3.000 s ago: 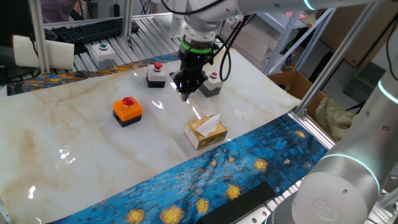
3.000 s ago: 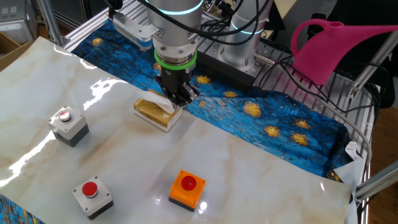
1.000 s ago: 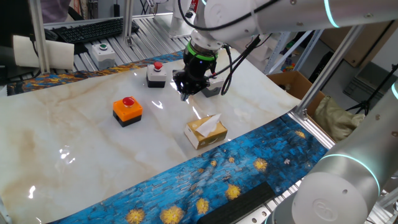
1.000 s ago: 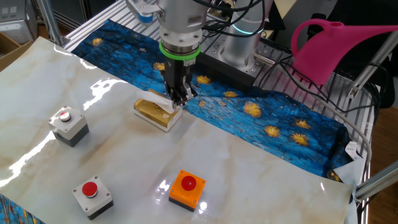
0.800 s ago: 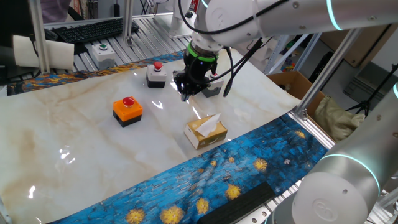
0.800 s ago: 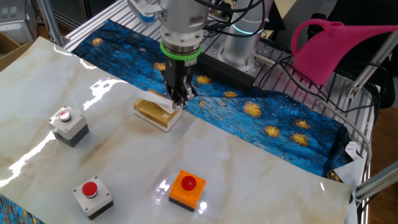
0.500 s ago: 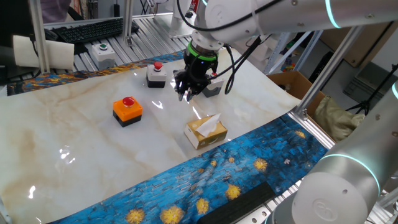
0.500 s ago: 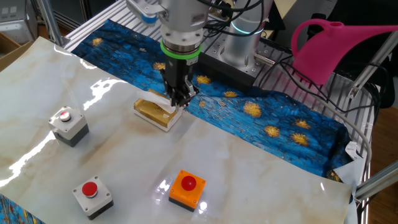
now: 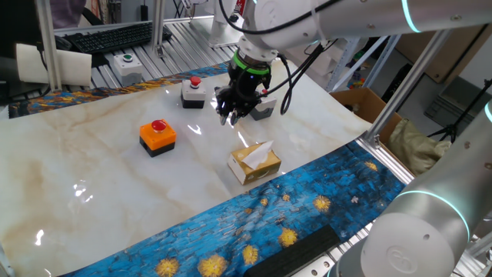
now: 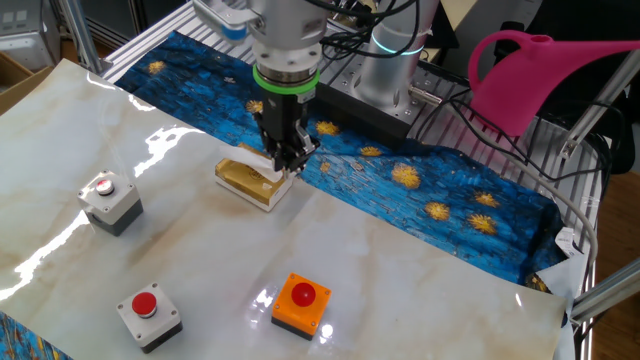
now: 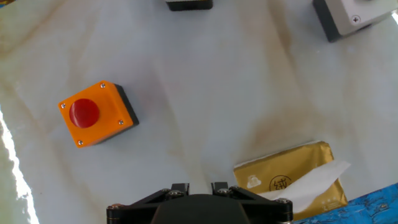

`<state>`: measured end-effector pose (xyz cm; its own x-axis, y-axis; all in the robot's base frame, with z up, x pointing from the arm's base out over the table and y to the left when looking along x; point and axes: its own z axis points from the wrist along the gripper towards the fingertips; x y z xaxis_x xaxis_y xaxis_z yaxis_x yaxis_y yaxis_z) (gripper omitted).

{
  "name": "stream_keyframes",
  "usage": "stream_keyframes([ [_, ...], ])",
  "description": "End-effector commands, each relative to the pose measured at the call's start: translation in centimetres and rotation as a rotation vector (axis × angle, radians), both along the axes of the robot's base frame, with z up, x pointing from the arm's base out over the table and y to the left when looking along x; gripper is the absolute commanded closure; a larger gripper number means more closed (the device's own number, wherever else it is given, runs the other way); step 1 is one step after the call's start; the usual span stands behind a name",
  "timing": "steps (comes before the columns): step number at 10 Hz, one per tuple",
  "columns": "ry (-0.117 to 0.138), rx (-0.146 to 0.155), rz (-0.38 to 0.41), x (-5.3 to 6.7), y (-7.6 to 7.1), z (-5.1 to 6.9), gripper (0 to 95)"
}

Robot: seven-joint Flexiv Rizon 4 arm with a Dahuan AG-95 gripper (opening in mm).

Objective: Press three buttons from left to right in sequence

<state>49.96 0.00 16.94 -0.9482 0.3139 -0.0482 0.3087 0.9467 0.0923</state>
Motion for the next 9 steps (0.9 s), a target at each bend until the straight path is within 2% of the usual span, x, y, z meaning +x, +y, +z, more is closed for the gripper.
stream_keyframes([
  [1, 0.003, 0.010, -0.013, 0.04, 0.00, 0.06, 76.0],
  [3, 0.004, 0.012, -0.022, 0.04, 0.00, 0.06, 76.0],
  [4, 0.002, 0.011, -0.027, 0.04, 0.00, 0.06, 95.0],
  [6, 0.002, -0.007, -0.021, 0.04, 0.00, 0.06, 95.0],
  [7, 0.008, -0.028, 0.001, 0.04, 0.00, 0.06, 95.0],
  [9, 0.014, -0.026, 0.018, 0.04, 0.00, 0.06, 95.0],
])
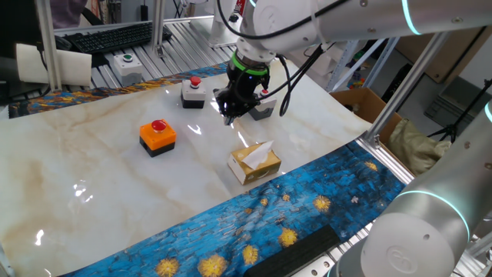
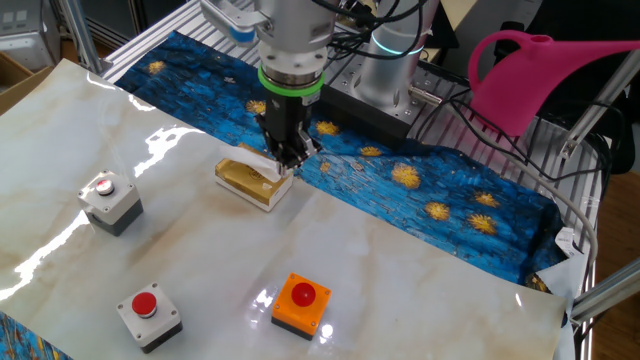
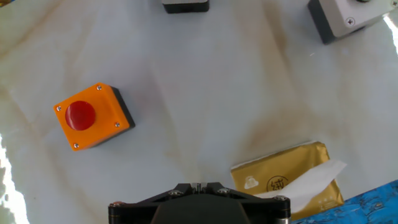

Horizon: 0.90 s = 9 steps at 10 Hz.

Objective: Press three buttons from left to right in sequence

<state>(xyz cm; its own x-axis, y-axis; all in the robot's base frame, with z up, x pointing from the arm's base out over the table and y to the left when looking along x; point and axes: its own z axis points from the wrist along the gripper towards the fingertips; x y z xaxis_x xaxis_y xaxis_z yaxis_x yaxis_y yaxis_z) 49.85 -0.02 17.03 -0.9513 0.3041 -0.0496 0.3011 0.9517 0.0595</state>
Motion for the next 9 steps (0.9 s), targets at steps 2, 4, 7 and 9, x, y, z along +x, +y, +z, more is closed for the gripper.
stream_keyframes([
  [2, 0.004, 0.004, 0.043, 0.15, 0.02, -0.03, 95.0],
  [4, 0.005, 0.005, 0.080, 0.15, 0.02, -0.03, 95.0],
  [7, 0.051, 0.011, 0.133, 0.15, 0.02, -0.03, 95.0],
  [9, 0.080, 0.011, 0.150, 0.15, 0.02, -0.03, 95.0],
])
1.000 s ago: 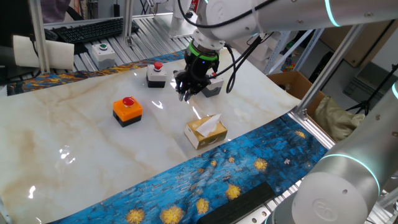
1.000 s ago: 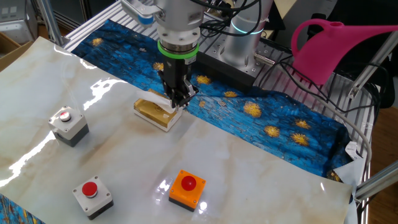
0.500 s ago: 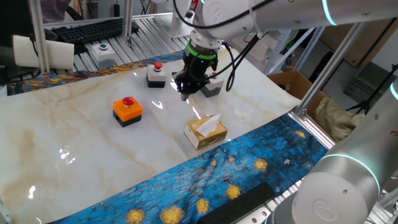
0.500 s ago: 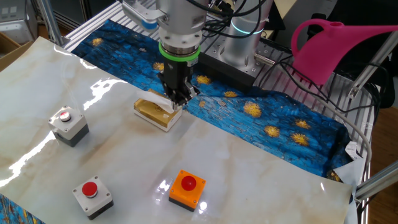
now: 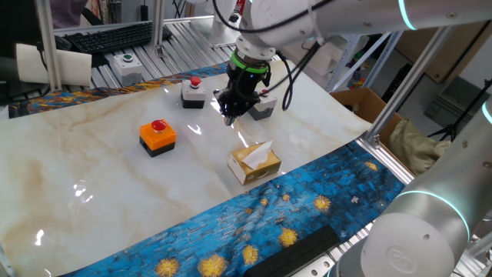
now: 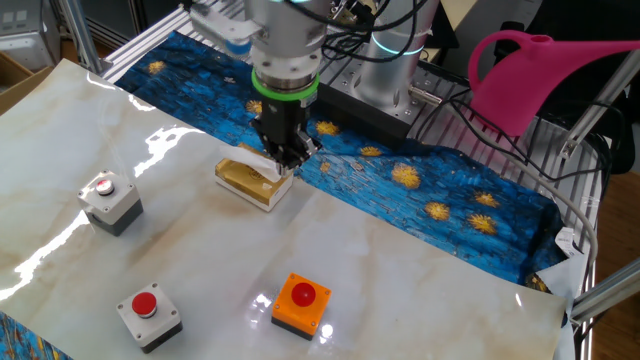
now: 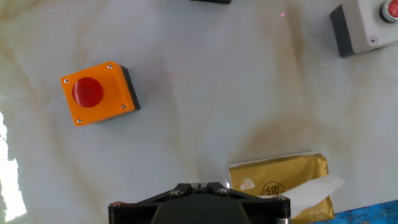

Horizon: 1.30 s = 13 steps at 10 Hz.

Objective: Press three buttons from left to right in sequence

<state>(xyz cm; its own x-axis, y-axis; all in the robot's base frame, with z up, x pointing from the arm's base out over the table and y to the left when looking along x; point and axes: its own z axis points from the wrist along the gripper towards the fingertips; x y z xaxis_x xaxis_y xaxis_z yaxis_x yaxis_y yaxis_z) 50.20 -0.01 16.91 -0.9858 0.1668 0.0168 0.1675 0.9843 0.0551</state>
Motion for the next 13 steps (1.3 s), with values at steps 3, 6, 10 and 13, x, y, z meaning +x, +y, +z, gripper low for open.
stream_keyframes([
  [3, 0.055, -0.005, 0.050, -0.20, 0.01, 0.09, 95.0],
  [6, 0.050, 0.007, 0.140, -0.20, 0.01, 0.09, 95.0],
  [10, 0.032, 0.000, 0.111, -0.20, 0.01, 0.09, 95.0],
  [13, 0.044, 0.017, 0.095, -0.20, 0.01, 0.09, 95.0],
])
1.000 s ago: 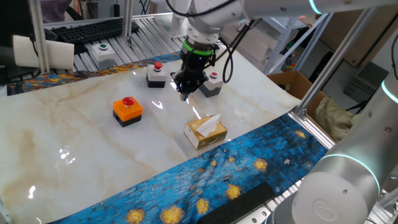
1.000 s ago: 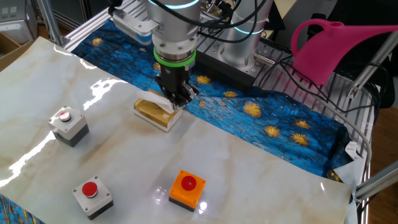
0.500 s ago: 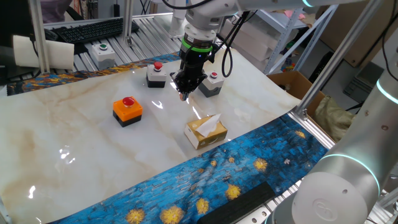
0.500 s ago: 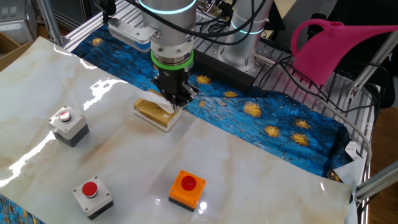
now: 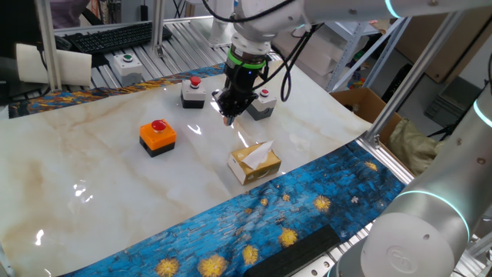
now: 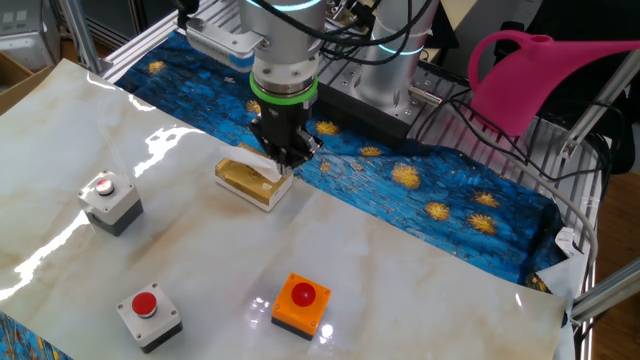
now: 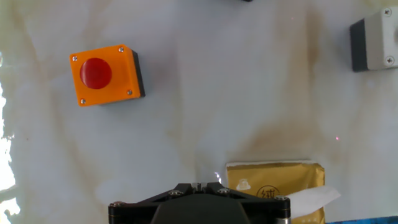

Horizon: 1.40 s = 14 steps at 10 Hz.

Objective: Press three buttons from left to right in sequence

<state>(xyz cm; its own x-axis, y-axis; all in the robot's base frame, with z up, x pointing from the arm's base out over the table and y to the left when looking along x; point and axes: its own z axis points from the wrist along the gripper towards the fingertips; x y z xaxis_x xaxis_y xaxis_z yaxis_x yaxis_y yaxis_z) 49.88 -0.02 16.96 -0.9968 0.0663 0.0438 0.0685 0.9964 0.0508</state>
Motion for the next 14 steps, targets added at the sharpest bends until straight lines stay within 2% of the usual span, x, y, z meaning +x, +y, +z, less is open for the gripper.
stream_keyframes([
  [1, 0.018, 0.027, -0.016, 0.12, 0.02, 0.04, 95.0],
  [2, 0.030, 0.050, -0.045, 0.12, 0.02, 0.04, 95.0],
  [3, 0.041, 0.058, -0.068, 0.12, 0.02, 0.04, 95.0],
  [4, 0.057, 0.067, -0.127, 0.12, 0.02, 0.04, 95.0],
  [6, 0.061, 0.066, -0.165, 0.12, 0.02, 0.04, 95.0],
  [10, 0.052, 0.061, -0.218, 0.12, 0.02, 0.04, 95.0],
  [12, 0.025, 0.059, -0.244, 0.12, 0.02, 0.04, 95.0],
  [14, 0.040, 0.056, -0.255, 0.12, 0.02, 0.04, 95.0],
])
